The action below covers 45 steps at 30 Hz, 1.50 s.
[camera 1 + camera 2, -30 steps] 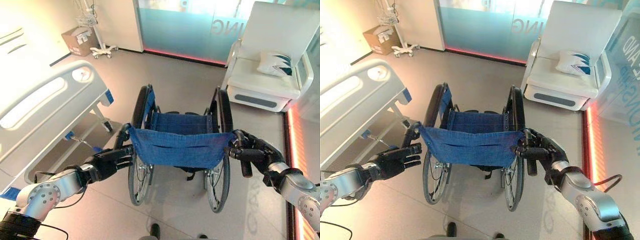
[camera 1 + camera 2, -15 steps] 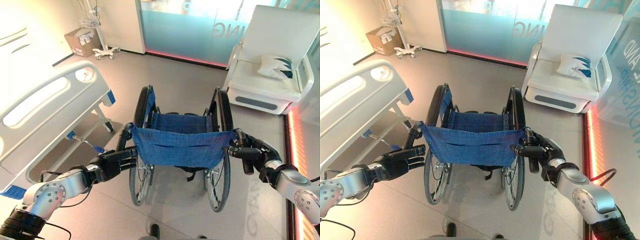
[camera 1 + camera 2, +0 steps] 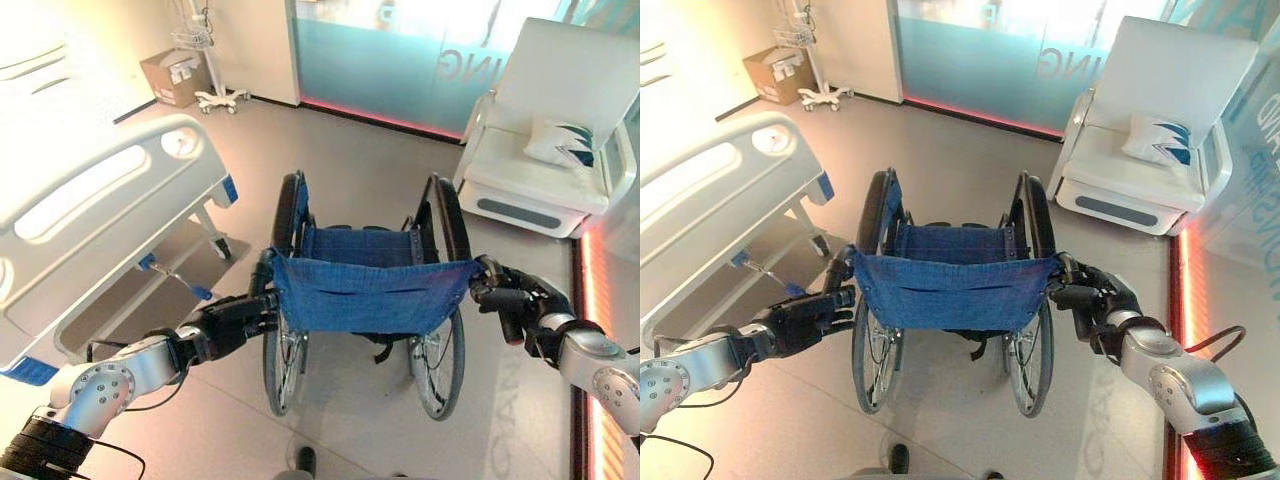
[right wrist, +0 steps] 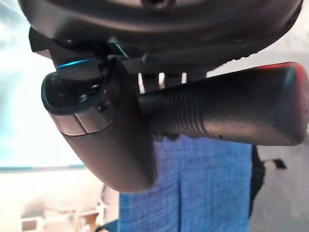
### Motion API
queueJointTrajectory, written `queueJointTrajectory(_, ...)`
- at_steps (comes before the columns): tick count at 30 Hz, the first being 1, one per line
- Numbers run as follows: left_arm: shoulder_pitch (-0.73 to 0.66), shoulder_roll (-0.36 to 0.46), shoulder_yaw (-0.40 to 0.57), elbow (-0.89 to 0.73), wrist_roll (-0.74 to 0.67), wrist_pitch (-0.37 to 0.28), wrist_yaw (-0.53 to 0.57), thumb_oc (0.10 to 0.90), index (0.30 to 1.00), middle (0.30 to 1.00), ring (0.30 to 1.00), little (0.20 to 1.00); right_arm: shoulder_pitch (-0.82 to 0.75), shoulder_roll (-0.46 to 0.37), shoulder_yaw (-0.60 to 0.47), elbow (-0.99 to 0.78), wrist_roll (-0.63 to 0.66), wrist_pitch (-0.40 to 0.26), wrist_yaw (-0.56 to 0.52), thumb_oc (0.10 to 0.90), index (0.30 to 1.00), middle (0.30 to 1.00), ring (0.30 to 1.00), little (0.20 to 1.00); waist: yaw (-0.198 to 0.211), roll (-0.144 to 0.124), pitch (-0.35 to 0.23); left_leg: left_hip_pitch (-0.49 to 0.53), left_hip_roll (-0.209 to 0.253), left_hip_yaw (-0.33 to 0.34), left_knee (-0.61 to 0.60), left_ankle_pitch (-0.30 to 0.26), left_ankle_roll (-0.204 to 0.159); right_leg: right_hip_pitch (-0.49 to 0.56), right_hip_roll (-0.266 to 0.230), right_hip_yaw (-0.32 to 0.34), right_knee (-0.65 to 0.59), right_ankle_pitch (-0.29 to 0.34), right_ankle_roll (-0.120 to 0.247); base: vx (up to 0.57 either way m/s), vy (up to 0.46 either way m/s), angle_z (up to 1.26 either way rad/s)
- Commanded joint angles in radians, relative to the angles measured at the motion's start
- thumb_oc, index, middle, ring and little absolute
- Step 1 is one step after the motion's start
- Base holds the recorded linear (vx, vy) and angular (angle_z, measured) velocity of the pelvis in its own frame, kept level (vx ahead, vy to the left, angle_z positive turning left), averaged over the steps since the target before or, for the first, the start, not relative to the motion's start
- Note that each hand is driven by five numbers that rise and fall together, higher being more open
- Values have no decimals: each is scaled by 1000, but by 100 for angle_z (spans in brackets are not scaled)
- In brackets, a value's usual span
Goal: Push the wheelchair next to the bed
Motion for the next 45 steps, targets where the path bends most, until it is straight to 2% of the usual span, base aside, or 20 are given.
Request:
queueJointTrajectory(1,-108,-10,27,-41,-32,-119,2,400,300,300,300,300,15,-115,58,-14,-19,-28,68,400,300,300,300,300,-8,33,-41,32,23,10,4,-46,-20,-40,-11,-33,2,65,-5,0,0,0)
queueJointTrajectory(4,-112,-6,31,-38,-18,-140,16,408,312,312,312,312,15,-121,59,-17,-22,-27,63,400,300,300,300,300,-10,33,-42,34,24,10,4,-46,-21,-38,-11,-32,2,65,-4,0,0,0)
queueJointTrajectory(6,-119,-7,37,-34,-22,-155,26,800,900,900,900,900,13,-121,59,-12,-31,-30,67,400,300,300,300,300,-12,33,-42,34,23,10,4,-46,-21,-38,-10,-31,2,64,-5,0,0,0)
queueJointTrajectory(12,-135,-25,44,-28,-69,-174,42,800,900,900,900,900,8,-117,55,-4,-55,-39,82,400,300,300,300,300,-18,34,-40,36,24,12,4,-46,-23,-38,-7,-24,2,63,-6,0,0,0)
queueJointTrajectory(17,-147,-44,26,-28,-149,-122,21,800,900,900,900,900,9,-113,55,-18,-57,-39,84,400,300,300,300,300,-24,36,-36,37,25,16,4,-44,-23,-40,-6,-18,2,65,-5,0,0,0)
queueJointTrajectory(20,-147,-61,-9,-48,-112,-116,6,800,900,900,900,900,8,-108,67,-36,-56,-39,75,400,300,300,300,300,-28,37,-32,39,27,20,4,-43,-23,-41,-5,-12,2,66,-5,0,0,0)
queueJointTrajectory(24,-149,-82,-41,-60,-45,-157,14,800,900,900,900,900,8,-94,85,-40,-62,-55,66,400,300,300,300,300,-30,37,-25,41,28,20,4,-44,-21,-41,-3,-7,2,64,-5,0,-19,-5)
queueJointTrajectory(29,-143,-97,-29,-92,-33,-217,31,800,900,900,900,900,19,-86,83,-48,-57,-59,60,400,300,300,300,300,-30,36,-24,44,27,21,4,-45,-25,-38,-1,-5,2,63,-5,1,-3,-1)
queueJointTrajectory(32,-147,-104,-16,-117,-49,-300,54,800,900,900,900,900,21,-83,82,-44,-60,-63,64,400,300,300,300,300,-30,37,-24,45,26,20,4,-46,-25,-38,-1,-6,2,64,-5,0,0,0)
queueJointTrajectory(33,-163,-112,-14,-123,-48,-358,71,800,900,900,900,900,13,-78,87,-36,-61,-61,68,400,300,300,300,300,-31,36,-26,46,25,18,4,-46,-26,-36,0,-5,2,64,-5,34,-2,1)
queueJointTrajectory(34,-174,-117,-13,-126,-39,-386,89,800,900,900,900,900,6,-75,91,-28,-62,-61,72,400,300,300,300,300,-31,36,-27,46,24,17,4,-47,-27,-35,0,-5,2,63,-6,42,-1,2)
queueJointTrajectory(36,-198,-131,5,-135,-53,-393,142,800,900,900,900,900,-3,-63,91,-13,-73,-54,86,400,300,300,300,300,-31,34,-30,48,24,15,4,-47,-27,-33,0,-6,2,62,-8,39,-2,2)
queueJointTrajectory(38,-208,-141,9,-132,-50,-388,150,800,900,900,900,900,-11,-59,96,-6,-75,-51,89,400,300,300,300,300,-31,33,-31,48,24,14,4,-47,-28,-32,0,-6,2,61,-9,0,0,0)
queueJointTrajectory(42,-222,-157,6,-121,-60,-382,141,800,900,900,900,900,-25,-52,106,-2,-70,-37,84,400,300,300,300,300,-33,32,-31,50,25,14,4,-46,-28,-31,2,-3,2,60,-11,0,0,0)
queueJointTrajectory(45,-222,-179,-6,-128,-89,-417,100,800,900,900,900,900,-21,-40,112,-5,-76,-34,83,400,300,300,300,300,-35,29,-27,53,27,16,4,-48,-27,-29,3,-1,2,59,-10,0,0,0)
